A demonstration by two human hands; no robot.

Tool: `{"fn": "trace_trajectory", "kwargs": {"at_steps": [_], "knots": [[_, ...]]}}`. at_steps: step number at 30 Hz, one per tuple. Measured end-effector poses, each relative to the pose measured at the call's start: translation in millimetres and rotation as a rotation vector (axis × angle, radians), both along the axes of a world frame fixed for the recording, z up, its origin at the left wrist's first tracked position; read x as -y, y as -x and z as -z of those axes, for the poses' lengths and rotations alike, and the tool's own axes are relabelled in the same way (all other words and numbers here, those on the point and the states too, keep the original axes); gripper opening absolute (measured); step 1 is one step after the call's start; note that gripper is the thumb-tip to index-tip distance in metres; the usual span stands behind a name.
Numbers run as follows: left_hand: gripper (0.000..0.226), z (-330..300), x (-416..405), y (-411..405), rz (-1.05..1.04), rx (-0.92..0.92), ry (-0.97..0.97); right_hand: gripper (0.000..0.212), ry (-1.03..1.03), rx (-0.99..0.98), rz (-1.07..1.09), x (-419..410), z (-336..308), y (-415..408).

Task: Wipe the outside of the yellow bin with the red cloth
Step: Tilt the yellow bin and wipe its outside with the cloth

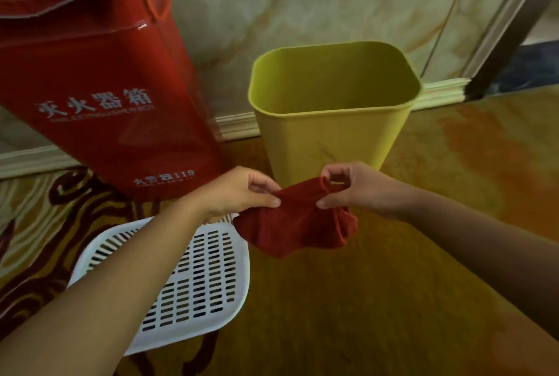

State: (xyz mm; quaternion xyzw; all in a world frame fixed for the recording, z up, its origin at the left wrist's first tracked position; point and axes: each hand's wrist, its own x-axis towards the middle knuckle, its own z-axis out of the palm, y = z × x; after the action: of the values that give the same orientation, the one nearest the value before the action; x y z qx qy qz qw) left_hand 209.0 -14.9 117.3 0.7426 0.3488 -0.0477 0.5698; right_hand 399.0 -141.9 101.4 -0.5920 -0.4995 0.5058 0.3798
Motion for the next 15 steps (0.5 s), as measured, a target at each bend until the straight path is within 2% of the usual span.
{"fn": "trace_trajectory", "kwargs": {"at_steps": [2,4,6,7,9,11,13,15], "knots": [[0.024,-11.5,2.7,-16.7,-0.067,0.118,-0.233,0.017,0.017,-0.096,0.087,8.9,-2.9,-12.8],[0.028,-33.8,-0.3,-34.5,-0.159,0.333,-0.621,0.015,0.045,-0.201,0.172,15.6,-5.0,-26.8],[0.037,-57.9,-7.0,-58.2,-0.054,0.387,-1.004,0.015,0.066,-0.242,0.239,21.3,-5.3,-38.2],[0.046,-65.7,-11.0,-72.5,0.048,0.318,-1.1,0.016,0.073,-0.252,0.273,24.5,-4.3,-42.6],[0.061,-72.1,-16.8,-102.0,0.258,0.034,-1.063,0.017,0.09,-0.285,0.361,32.4,-0.3,-50.3],[0.054,-68.8,-20.0,-123.7,0.397,-0.157,-0.988,0.017,0.107,-0.328,0.452,40.1,3.1,-58.1],[0.036,-65.5,-22.1,-134.0,0.466,-0.188,-1.014,0.02,0.116,-0.388,0.528,45.9,3.1,-64.9],[0.03,-65.5,-25.3,-138.4,0.472,-0.185,-1.024,0.024,0.119,-0.431,0.583,50.0,1.8,-69.9]]}}
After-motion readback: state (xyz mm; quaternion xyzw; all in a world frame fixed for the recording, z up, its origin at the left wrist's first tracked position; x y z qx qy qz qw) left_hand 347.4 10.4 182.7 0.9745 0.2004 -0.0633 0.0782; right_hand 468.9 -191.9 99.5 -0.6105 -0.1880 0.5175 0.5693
